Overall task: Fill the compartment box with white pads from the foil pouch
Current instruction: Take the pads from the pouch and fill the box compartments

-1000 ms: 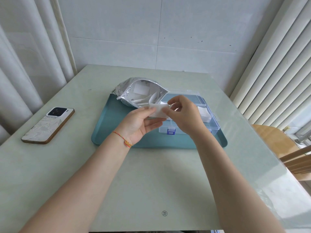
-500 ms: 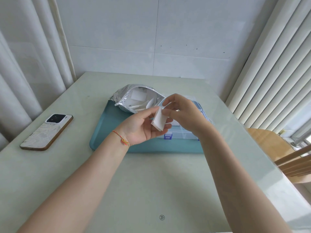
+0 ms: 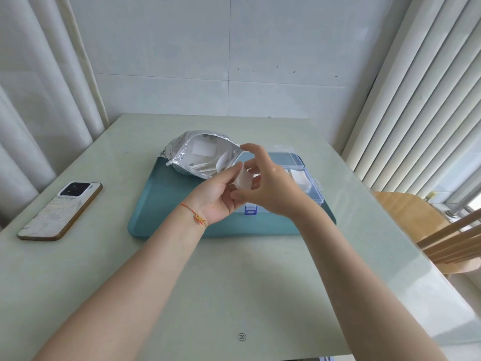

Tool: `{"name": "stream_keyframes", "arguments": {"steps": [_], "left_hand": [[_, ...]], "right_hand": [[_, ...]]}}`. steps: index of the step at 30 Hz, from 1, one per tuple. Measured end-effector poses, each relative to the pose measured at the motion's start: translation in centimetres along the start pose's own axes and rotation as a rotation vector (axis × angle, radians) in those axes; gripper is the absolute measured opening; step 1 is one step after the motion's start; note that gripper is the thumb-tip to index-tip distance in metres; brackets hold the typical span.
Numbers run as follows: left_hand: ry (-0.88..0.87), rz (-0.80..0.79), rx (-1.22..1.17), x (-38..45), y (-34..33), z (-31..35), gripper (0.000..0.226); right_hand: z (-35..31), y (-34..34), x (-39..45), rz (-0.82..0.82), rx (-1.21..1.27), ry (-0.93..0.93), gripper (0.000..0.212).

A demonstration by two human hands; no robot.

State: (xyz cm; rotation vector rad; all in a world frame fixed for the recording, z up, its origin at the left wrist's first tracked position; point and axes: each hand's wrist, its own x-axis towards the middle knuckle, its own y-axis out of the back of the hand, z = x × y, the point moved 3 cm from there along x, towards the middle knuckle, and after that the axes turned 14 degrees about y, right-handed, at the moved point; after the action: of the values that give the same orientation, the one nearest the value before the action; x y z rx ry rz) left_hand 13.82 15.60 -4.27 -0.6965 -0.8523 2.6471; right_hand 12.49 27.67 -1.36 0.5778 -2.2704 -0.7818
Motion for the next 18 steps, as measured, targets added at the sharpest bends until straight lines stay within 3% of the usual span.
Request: {"name": "stream_keyframes", "arguments": {"steps": [3, 9, 11, 15, 18], "left_hand": [[-0.013, 0.013, 0.008, 0.3, -0.1, 0.0, 0.034], [-0.011, 0.018, 0.120, 0.4, 0.3, 0.0, 0.014], [-0.014, 0.061, 0.161, 0.5, 0.5, 0.1, 0.017], [-0.043, 0.138, 0.211, 0.3, 1.5, 0.8, 0.022], [-0.079, 0.210, 0.263, 0.2, 2.4, 1.3, 0.019]], "right_hand": [[0.2, 0.0, 0.1, -0.012, -0.005, -0.003, 0.084], [1.0, 0.0, 0.5, -0.041, -0.117, 0.007, 0.075], [1.0, -0.1, 0.7, -0.067, -0.137, 0.017, 0.076], [1.5, 0.6, 0.9, 0.010, 0.004, -0.075, 0.078], [2.4, 1.3, 0.8, 0.136, 0.265, -0.271, 0.050]]}}
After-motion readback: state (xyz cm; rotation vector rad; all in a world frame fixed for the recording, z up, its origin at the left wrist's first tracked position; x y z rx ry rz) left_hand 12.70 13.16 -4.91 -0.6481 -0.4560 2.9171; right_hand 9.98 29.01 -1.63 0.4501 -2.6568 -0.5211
